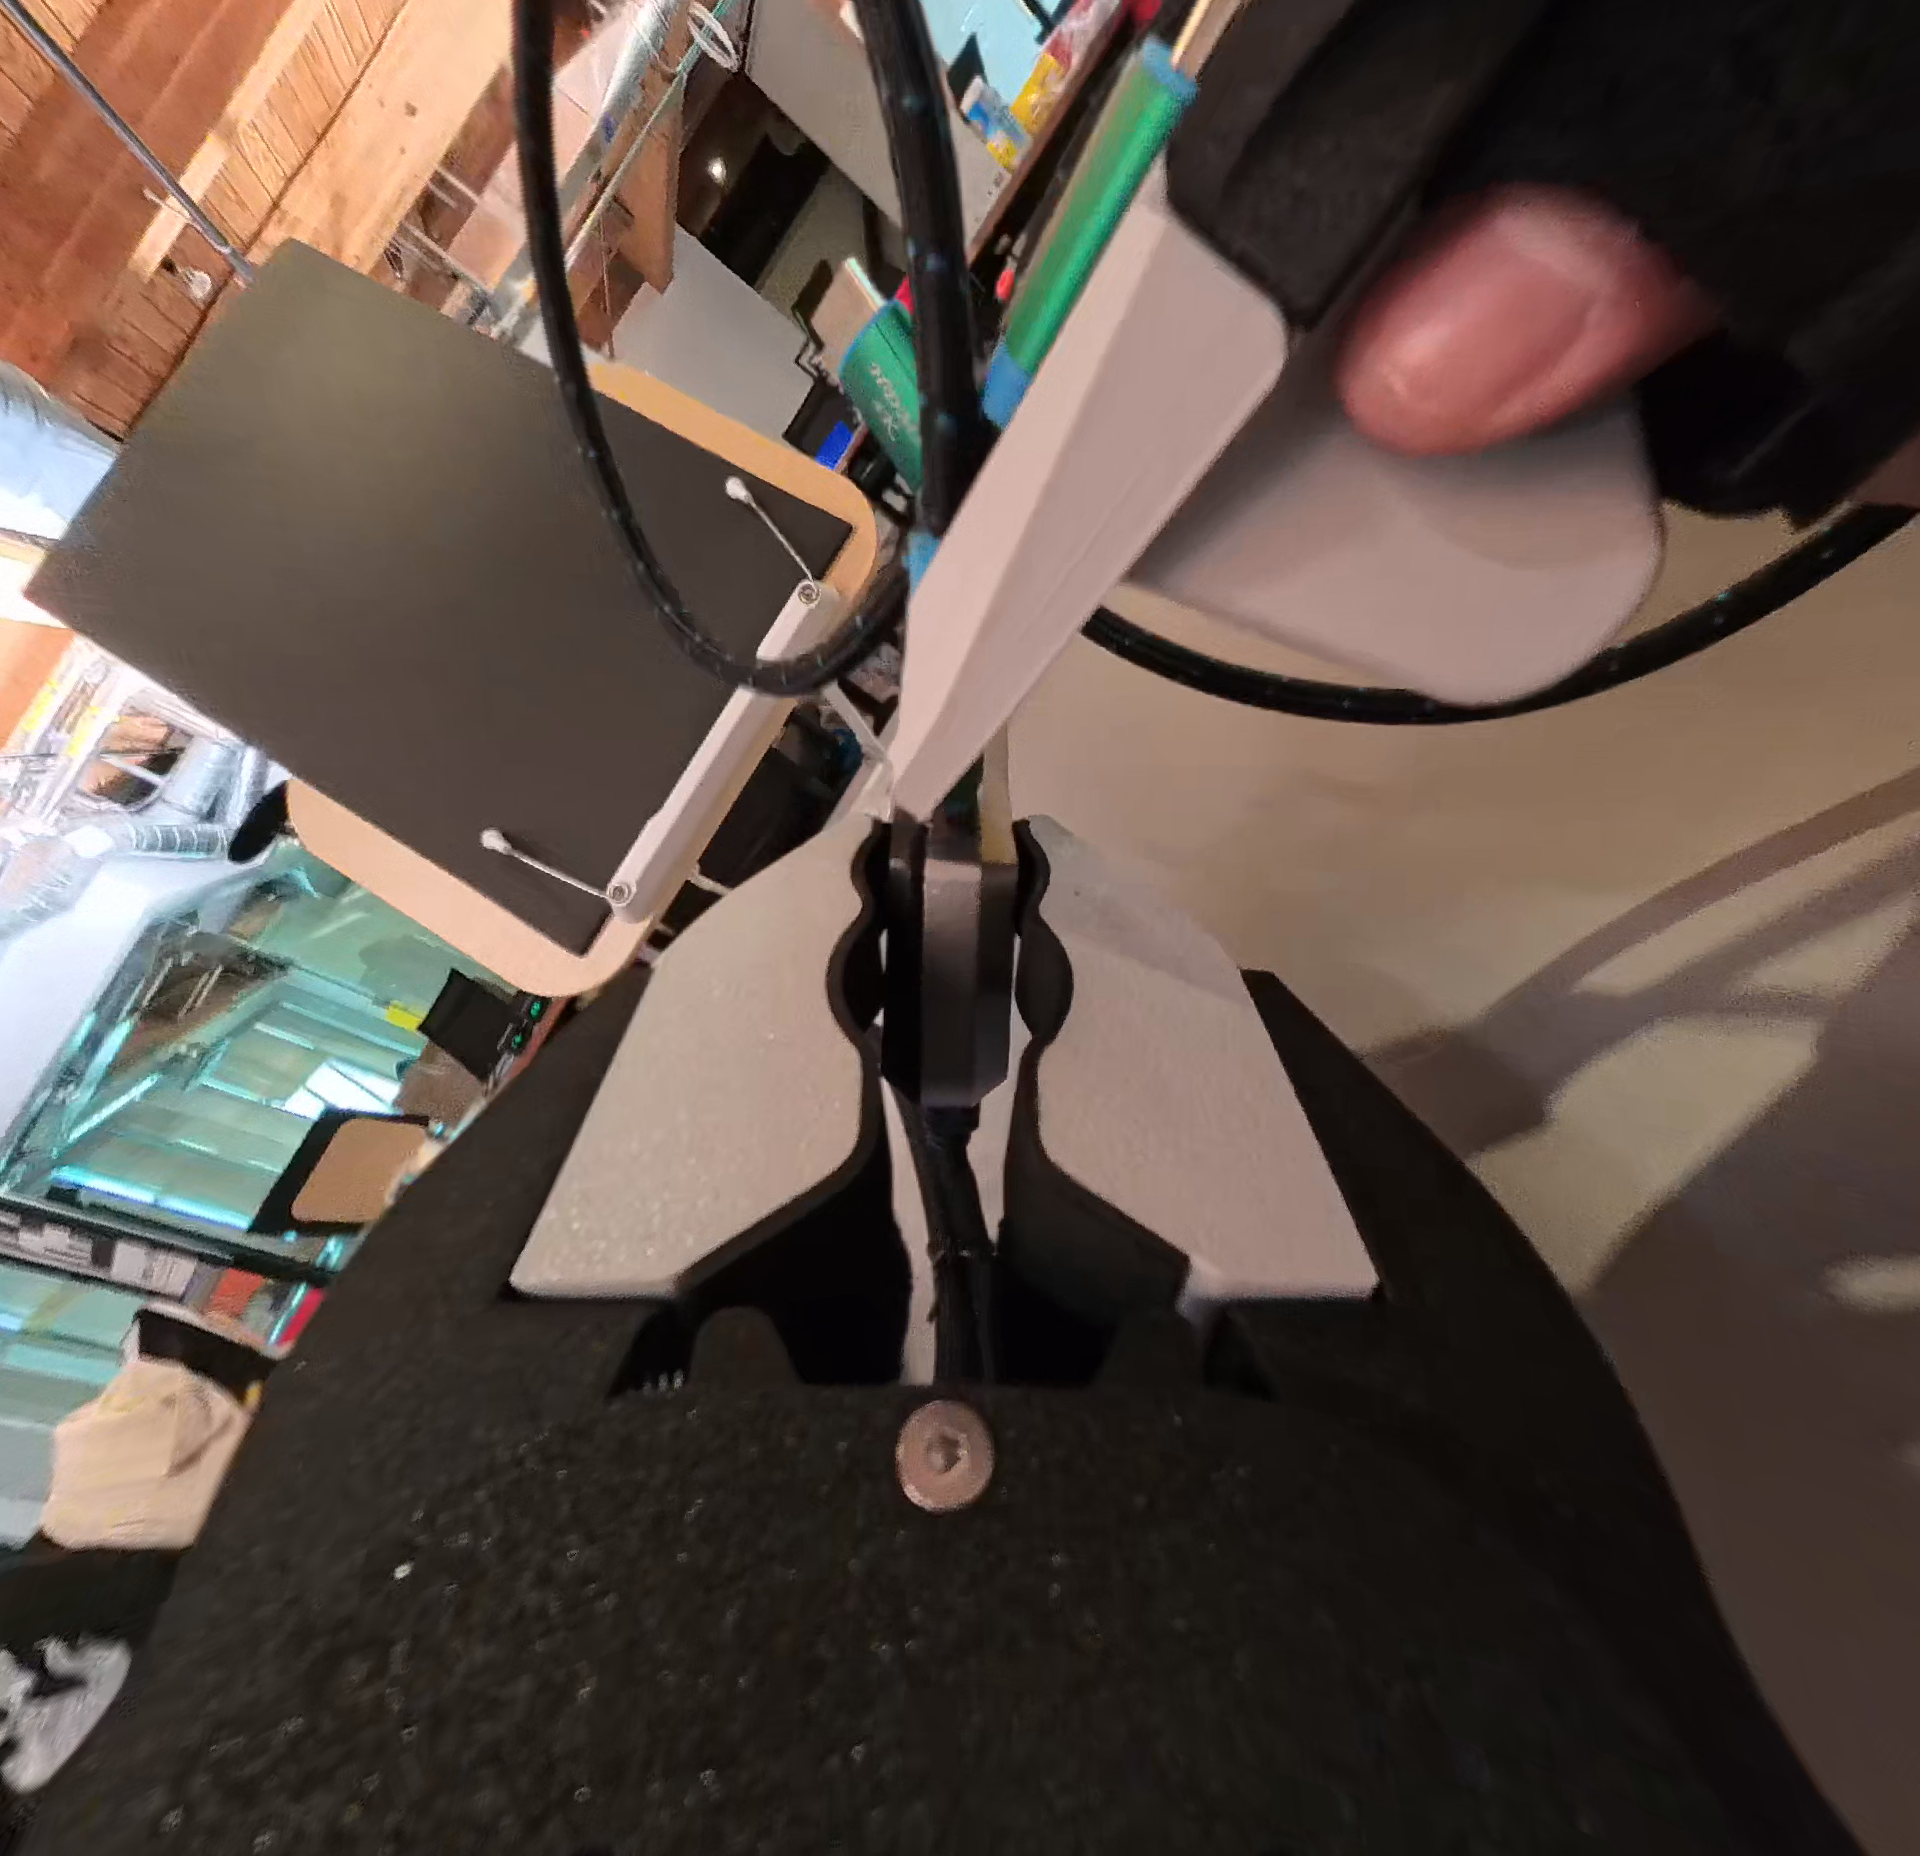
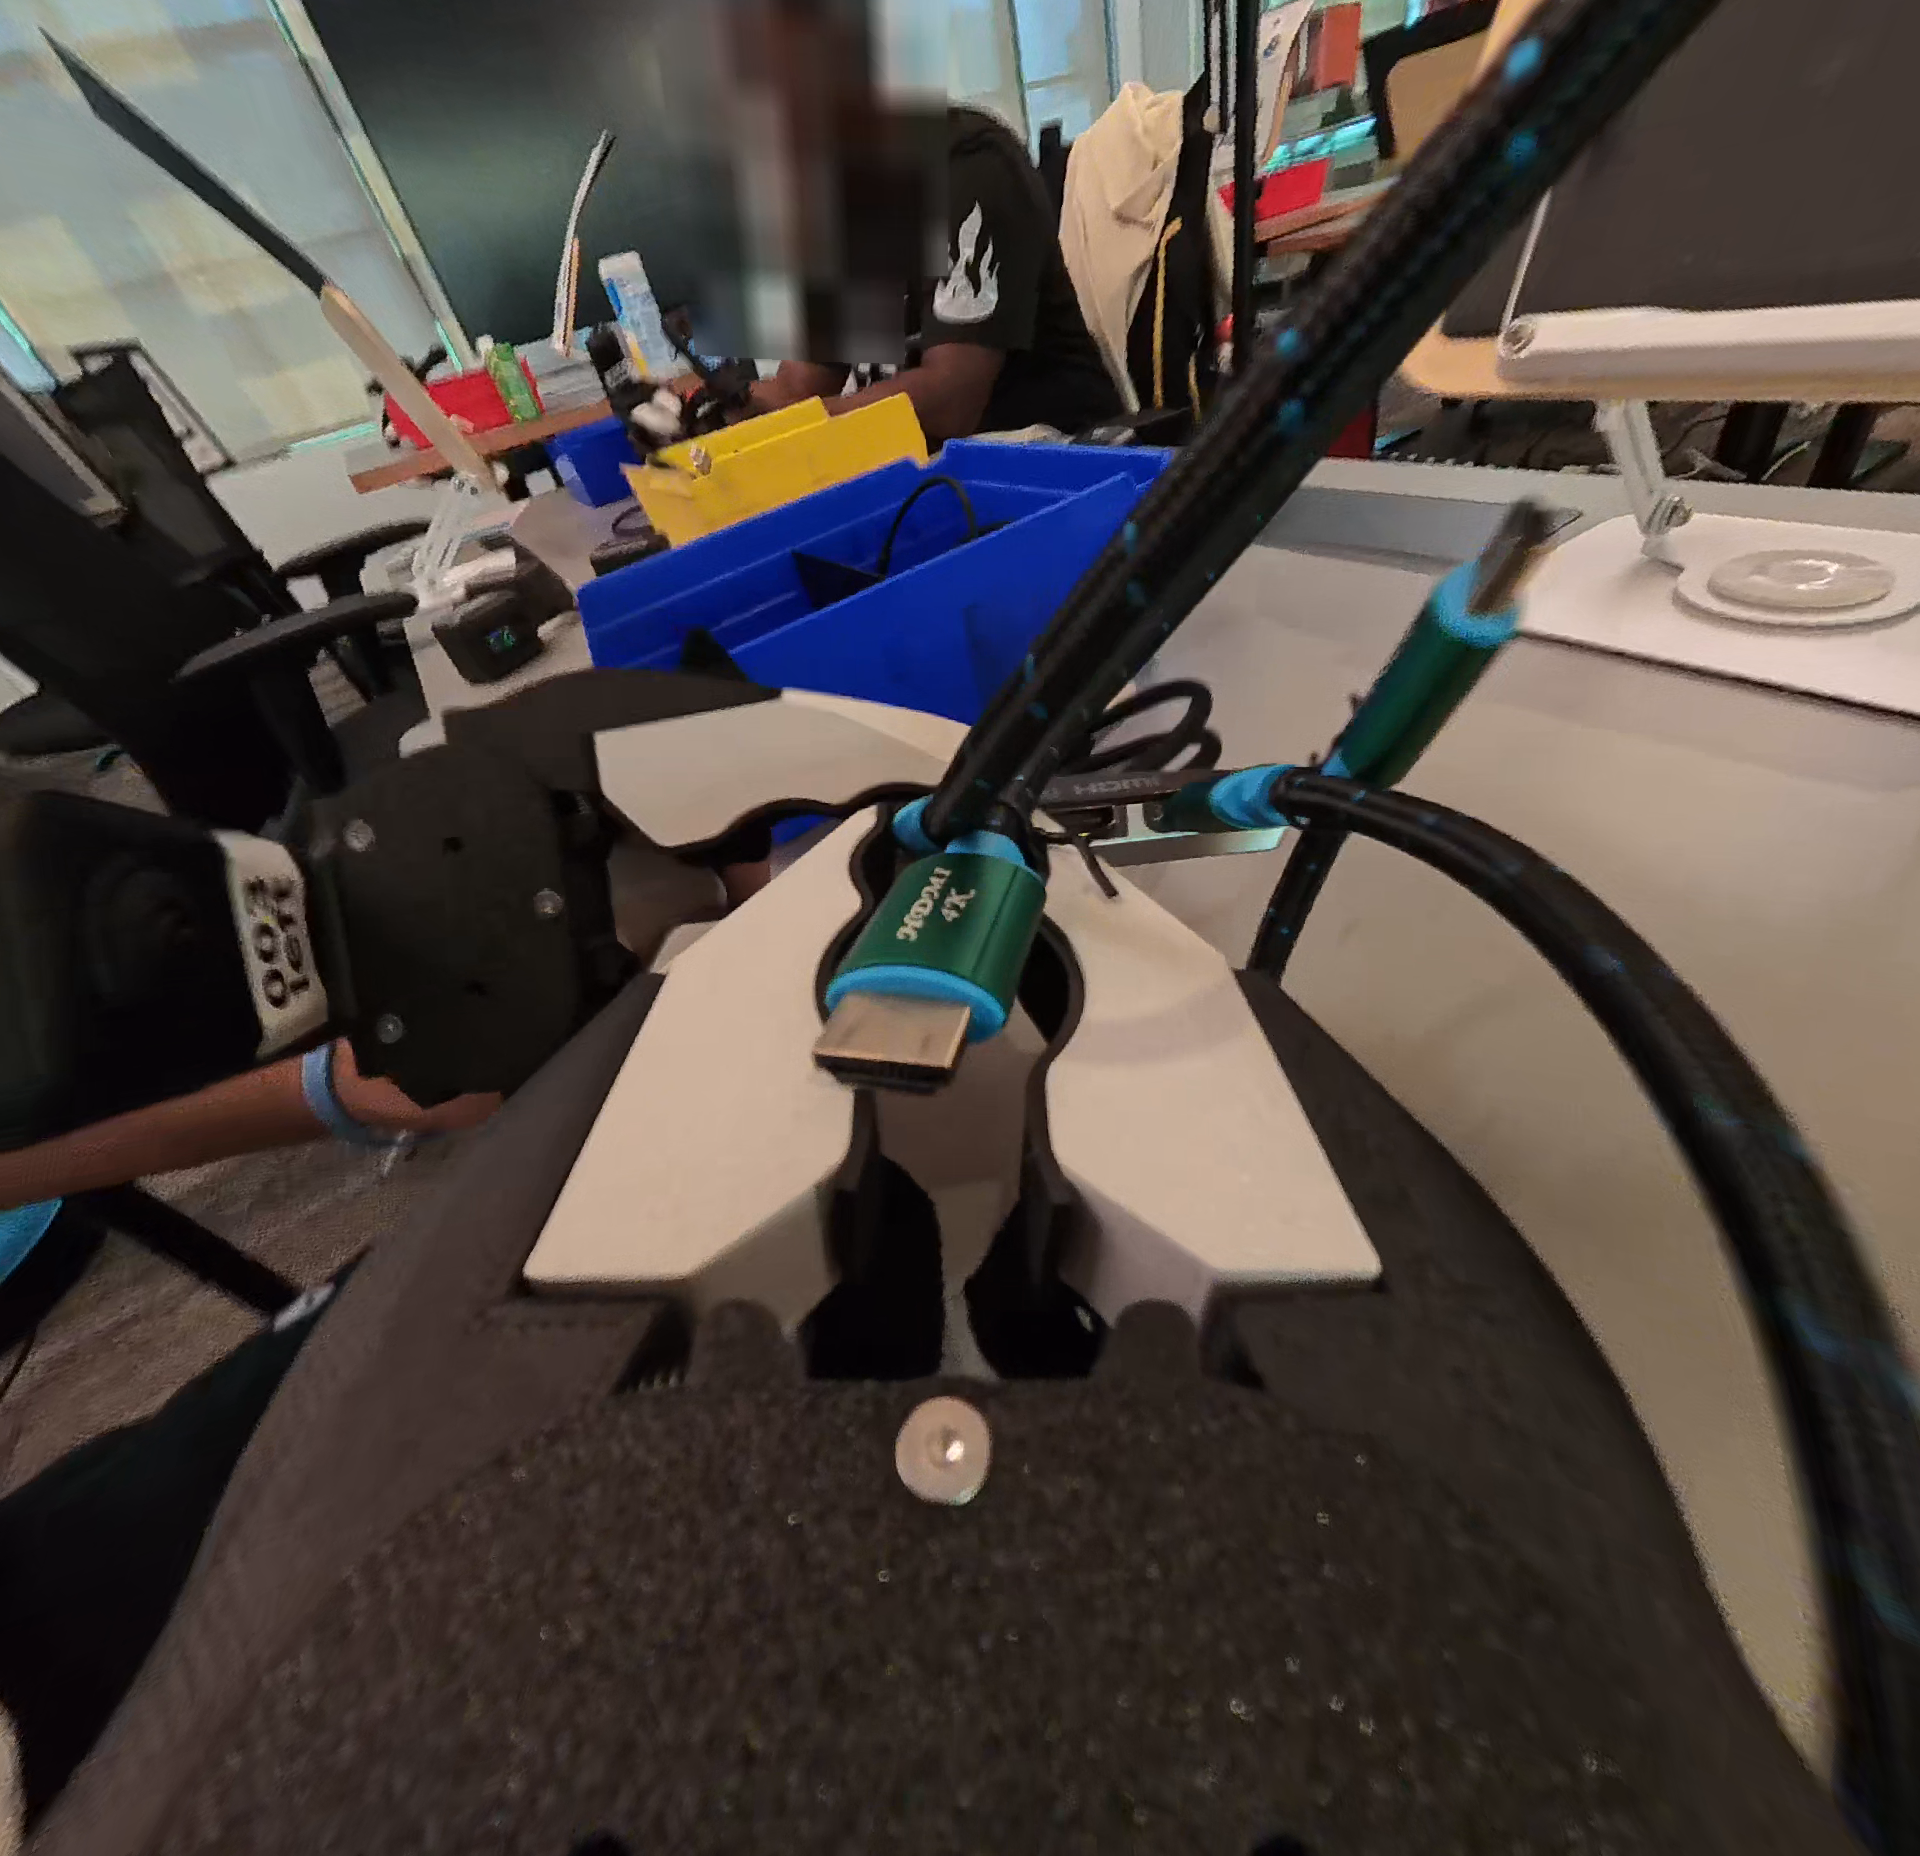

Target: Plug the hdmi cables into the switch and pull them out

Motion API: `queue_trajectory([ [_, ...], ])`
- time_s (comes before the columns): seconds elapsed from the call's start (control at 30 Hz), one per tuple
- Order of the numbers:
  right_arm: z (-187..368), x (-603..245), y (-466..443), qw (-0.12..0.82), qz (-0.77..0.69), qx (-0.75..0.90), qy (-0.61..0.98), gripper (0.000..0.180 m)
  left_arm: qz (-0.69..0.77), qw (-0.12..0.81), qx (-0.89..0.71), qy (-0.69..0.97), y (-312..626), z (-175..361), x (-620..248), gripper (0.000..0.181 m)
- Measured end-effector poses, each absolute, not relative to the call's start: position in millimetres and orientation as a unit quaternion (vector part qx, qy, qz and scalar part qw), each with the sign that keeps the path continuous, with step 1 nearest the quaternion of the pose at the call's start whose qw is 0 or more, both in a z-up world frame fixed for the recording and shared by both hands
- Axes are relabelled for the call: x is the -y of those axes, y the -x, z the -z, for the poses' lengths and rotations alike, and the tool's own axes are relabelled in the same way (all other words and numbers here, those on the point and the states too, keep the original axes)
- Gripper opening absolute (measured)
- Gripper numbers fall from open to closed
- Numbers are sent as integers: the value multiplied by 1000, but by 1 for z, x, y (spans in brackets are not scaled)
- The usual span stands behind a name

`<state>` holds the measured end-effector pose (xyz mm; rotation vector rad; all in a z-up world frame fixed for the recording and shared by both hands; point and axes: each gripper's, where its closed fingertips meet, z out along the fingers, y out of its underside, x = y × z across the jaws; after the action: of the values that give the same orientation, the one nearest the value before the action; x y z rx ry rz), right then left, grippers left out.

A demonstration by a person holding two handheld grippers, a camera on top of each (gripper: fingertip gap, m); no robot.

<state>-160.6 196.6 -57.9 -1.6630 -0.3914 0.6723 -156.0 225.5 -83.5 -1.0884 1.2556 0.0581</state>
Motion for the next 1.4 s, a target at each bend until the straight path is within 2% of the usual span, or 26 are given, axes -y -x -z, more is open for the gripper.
queue_trajectory([
  [0.1,13,-190,118,694,-217,139,672,20,-29,647,-520,557,189,105,-263,21],
  [0.2,3,-181,122,692,-180,192,672,21,-35,669,-521,529,185,88,-258,21],
  [0.43,-25,-172,87,675,-135,238,685,21,-50,655,-550,516,180,102,-256,21],
  [0.5,-24,-166,43,624,-97,251,734,21,-33,652,-541,530,182,101,-259,21],
  [0.63,17,-137,-72,472,125,284,825,21,-24,648,-540,537,183,99,-260,21],
  [0.83,82,-90,-203,145,371,370,840,20,-29,638,-558,530,177,105,-259,21],
  [0.9,98,-88,-226,70,399,415,815,19,-26,637,-559,530,175,104,-259,21],
  [1.03,126,-97,-246,10,369,440,819,18,-15,640,-558,527,172,98,-257,21],
  [1.2,134,-103,-245,22,367,413,833,23,-5,641,-561,524,169,95,-255,21],
  [1.3,131,-100,-236,75,385,404,826,22,0,640,-562,524,169,96,-254,21],
  [1.4,125,-86,-227,113,348,342,865,38,1,642,-564,519,170,96,-251,21],
])
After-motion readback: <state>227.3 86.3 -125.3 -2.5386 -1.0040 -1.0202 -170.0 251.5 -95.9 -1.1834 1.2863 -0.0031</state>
